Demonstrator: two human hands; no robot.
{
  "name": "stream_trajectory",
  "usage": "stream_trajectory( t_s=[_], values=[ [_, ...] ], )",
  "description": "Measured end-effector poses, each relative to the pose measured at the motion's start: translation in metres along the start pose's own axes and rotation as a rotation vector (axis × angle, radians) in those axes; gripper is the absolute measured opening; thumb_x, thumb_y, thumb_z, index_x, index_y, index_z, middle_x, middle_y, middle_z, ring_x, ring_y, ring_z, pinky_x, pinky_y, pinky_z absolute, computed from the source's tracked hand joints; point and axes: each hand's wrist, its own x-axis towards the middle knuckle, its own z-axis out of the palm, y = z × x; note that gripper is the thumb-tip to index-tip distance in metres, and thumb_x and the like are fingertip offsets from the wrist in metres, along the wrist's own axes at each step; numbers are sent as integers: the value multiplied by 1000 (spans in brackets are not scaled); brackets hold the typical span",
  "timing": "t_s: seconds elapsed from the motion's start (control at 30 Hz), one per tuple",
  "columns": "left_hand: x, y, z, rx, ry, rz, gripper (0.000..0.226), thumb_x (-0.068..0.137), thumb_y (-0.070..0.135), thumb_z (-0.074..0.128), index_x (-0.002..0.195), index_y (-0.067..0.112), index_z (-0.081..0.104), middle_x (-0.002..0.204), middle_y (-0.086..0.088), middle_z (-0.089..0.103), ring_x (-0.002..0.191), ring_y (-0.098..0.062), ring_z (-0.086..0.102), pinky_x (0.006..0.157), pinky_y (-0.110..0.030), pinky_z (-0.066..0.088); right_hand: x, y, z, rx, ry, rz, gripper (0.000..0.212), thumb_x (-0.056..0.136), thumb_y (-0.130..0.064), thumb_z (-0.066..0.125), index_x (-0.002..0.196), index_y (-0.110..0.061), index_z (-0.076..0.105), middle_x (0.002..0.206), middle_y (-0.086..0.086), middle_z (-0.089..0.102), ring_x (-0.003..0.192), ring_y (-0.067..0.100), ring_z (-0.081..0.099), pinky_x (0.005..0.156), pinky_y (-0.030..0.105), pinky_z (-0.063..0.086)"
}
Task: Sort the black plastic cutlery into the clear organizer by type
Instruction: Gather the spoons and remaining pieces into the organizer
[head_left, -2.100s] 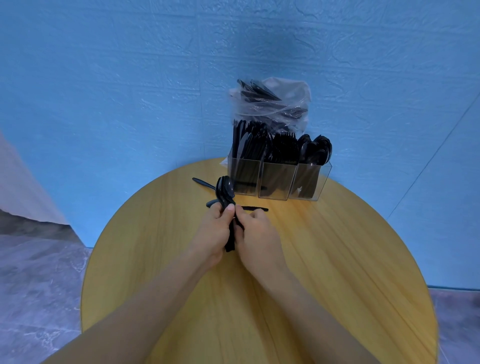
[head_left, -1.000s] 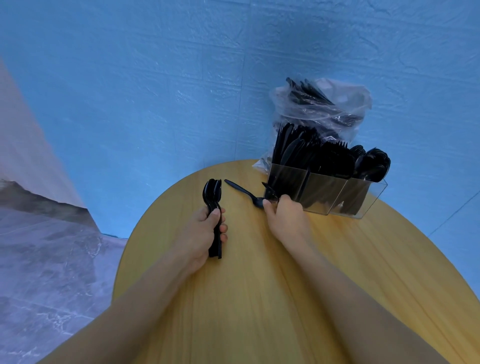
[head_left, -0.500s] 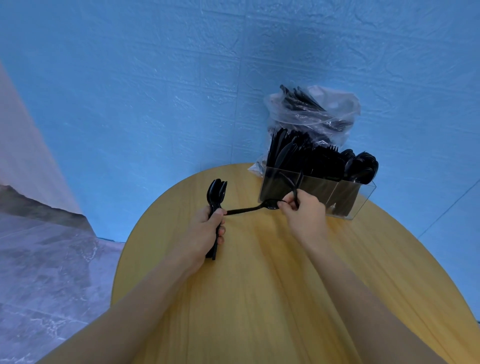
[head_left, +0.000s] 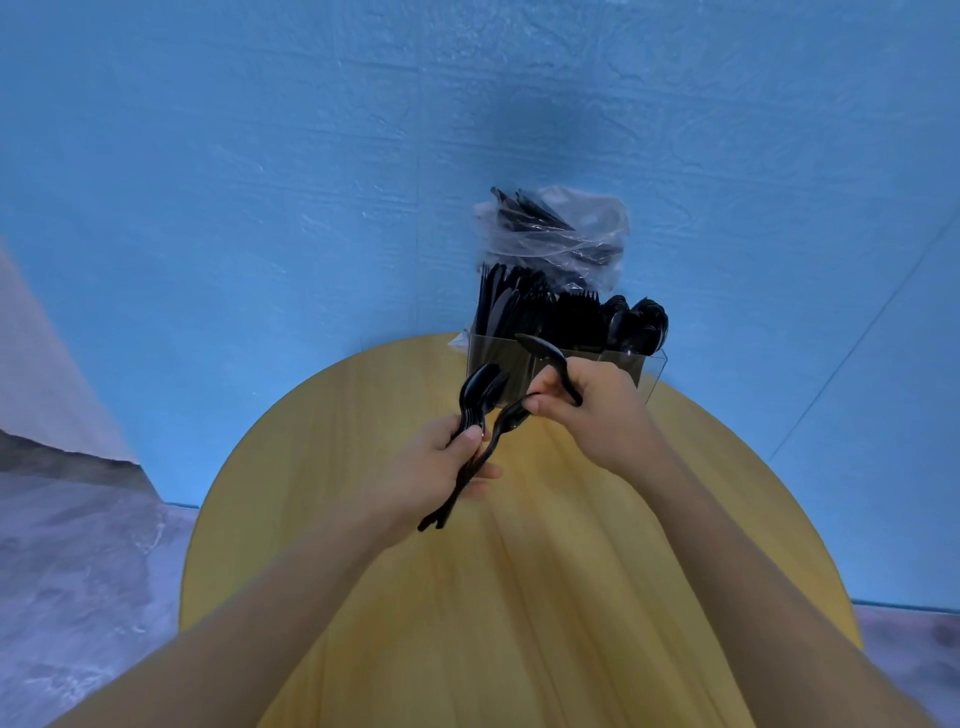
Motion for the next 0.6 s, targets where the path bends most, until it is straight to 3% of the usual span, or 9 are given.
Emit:
stream_trajectory(
  t_s=[0.17, 0.33, 0.5, 0.6],
  values=[
    [-16, 5, 16, 4, -123, -15, 22, 102, 20, 36, 101, 11, 56, 87, -3, 50, 58, -8, 59, 53, -20, 44, -9, 9, 1, 40, 101, 14, 17, 84, -15, 69, 73, -24, 60, 67, -15, 56, 60, -8, 50, 60, 7, 38],
    [-22, 8, 23, -104, -150, -39, 29, 103, 22, 34, 101, 6, 58, 76, -1, 54, 48, -8, 42, 47, -19, 35, -15, 13, -2, 16, 182, 30, 8, 84, -16, 69, 81, -18, 62, 79, -4, 63, 72, 6, 55, 67, 20, 45],
    [-26, 10, 28, -121, -189, -18, 32, 101, 31, 34, 104, 6, 55, 69, 4, 47, 48, -6, 37, 47, -17, 33, -18, 8, -7, -54, 200, 18, 8, 83, -19, 70, 83, -18, 63, 78, -7, 59, 67, 1, 50, 63, 19, 40],
    [-27, 8, 28, -83, -188, 1, 30, 102, 29, 34, 105, 6, 53, 66, 6, 44, 48, -5, 35, 47, -17, 32, -20, 7, -3, -53, 168, 50, 20, 82, -23, 71, 97, -19, 58, 74, -7, 55, 65, 5, 51, 63, 27, 44]
  ],
)
